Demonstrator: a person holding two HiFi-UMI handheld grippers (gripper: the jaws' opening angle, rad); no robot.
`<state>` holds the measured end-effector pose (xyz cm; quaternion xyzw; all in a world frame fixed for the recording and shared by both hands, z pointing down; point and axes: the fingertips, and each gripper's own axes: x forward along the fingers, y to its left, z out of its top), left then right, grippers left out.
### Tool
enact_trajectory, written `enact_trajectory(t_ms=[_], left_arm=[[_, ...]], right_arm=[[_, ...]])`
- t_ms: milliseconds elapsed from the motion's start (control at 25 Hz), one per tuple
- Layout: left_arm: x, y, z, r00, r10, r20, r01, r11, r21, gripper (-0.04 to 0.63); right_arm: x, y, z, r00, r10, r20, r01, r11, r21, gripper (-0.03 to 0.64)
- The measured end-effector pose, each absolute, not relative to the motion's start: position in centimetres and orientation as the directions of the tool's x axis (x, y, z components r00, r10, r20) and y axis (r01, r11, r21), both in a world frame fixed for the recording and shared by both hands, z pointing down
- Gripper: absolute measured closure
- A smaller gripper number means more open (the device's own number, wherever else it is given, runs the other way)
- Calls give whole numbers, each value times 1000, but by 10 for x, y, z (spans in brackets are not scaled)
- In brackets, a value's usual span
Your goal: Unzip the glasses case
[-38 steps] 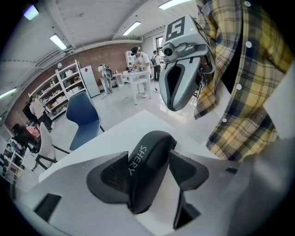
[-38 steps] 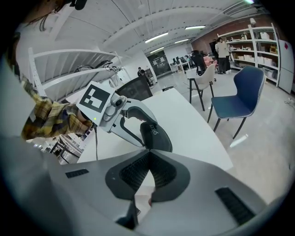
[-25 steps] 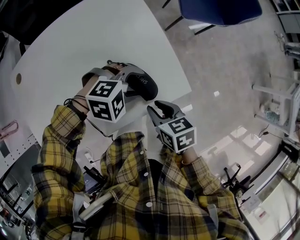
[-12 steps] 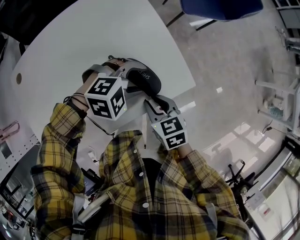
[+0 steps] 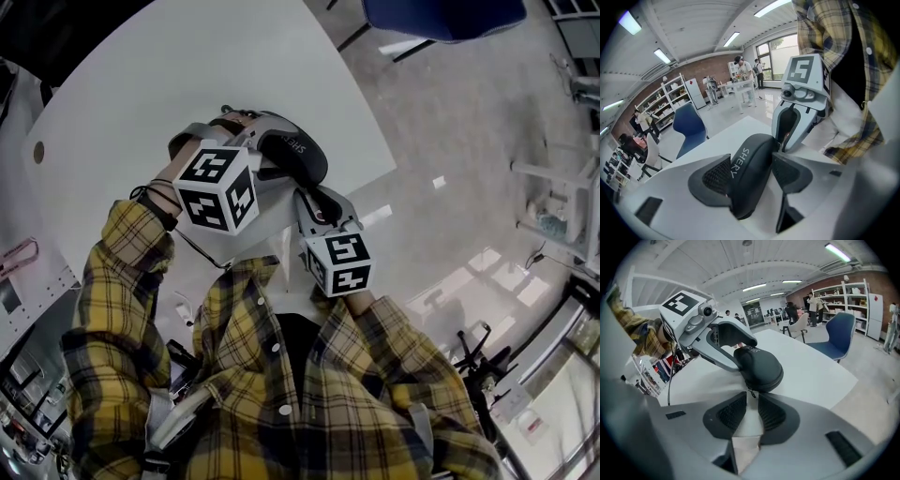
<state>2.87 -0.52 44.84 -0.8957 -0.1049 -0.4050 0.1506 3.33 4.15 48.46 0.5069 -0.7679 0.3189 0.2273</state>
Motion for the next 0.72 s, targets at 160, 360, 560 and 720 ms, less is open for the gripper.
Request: enact_trajectory(t_ms=[160, 360, 560, 720], left_arm=[[29, -6, 448, 653, 64, 755, 307, -933, -187, 331], [27, -5, 448, 659, 62, 750, 304, -934, -189, 331], [28, -6, 448, 661, 60, 748, 304, -933, -193, 331], [27, -6, 450, 661, 58, 749, 302, -933, -195, 331]], right_arm=[[38, 39, 485, -345, -658, 670, -939, 234, -254, 583], [30, 40, 483, -366, -653, 663, -926, 325, -192, 612], [28, 41, 481, -384, -652, 653, -918, 343, -198, 615], [29, 39, 484, -375, -661, 650, -926, 294, -235, 614]])
